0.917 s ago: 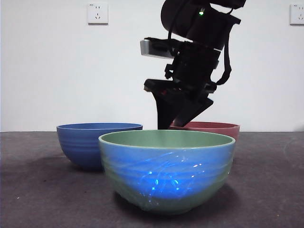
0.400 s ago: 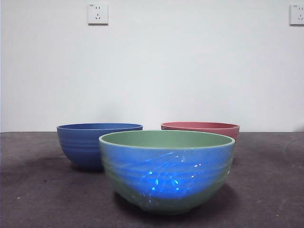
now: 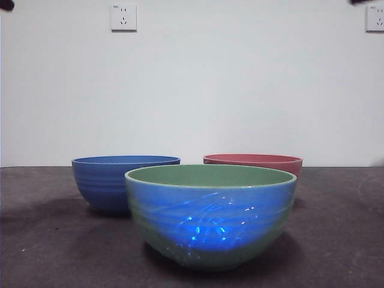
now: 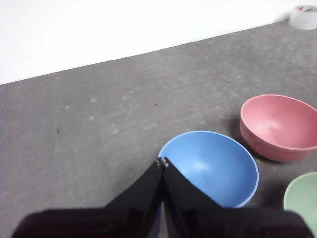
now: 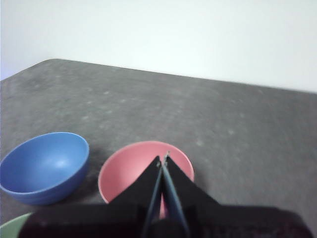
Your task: Pick up the green bowl on the top,put the green bowl on the left,pick up the red bowl in the middle,put the red bowl on the right
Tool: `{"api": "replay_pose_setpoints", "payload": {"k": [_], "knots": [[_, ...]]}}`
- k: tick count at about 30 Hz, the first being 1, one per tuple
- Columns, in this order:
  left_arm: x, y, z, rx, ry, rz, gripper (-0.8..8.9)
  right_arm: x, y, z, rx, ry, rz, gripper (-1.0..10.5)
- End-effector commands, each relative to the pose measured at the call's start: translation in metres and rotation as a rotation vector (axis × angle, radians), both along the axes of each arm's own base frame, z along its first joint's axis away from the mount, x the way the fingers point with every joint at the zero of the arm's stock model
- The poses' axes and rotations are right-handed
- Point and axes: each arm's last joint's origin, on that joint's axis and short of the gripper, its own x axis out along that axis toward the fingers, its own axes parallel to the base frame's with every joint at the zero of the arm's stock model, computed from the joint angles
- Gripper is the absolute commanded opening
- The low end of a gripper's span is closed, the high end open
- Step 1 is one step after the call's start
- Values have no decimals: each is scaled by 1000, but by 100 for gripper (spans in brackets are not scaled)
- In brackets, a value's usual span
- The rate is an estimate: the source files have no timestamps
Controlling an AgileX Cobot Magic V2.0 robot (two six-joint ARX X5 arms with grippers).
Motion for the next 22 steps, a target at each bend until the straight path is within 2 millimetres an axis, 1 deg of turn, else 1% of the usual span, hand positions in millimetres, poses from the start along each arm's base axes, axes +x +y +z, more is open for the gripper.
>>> {"api": "replay_pose_setpoints", "payload": {"k": [1,5,7,11,17,18,19,20,22], "knots": [[-1,1,-7,-9,18,12,-3,-5,-5,-4,71,23,-78,2],[-2,1,-15,21,100,10,-3,-8,-11,-4,54,12,-183,2],[-2,1,-18,34,133,11,-3,-8,-11,-4,50,10,-200,2],[-3,1,-22,48,173,8,-3,-8,-11,-5,47,12,-205,2],[-5,1,-22,49,173,-4,-3,-8,-11,-6,40,21,-204,2],[-12,5,-19,46,143,15,-3,-8,-11,-6,40,21,-204,2],[-22,11,-14,112,66,31,-3,-8,-11,-6,40,21,-203,2],[-33,18,-9,110,-2,42,-3,-8,-11,-6,40,21,-202,2],[-52,31,-11,55,-99,109,-3,-8,-11,-6,40,21,-204,2]]}}
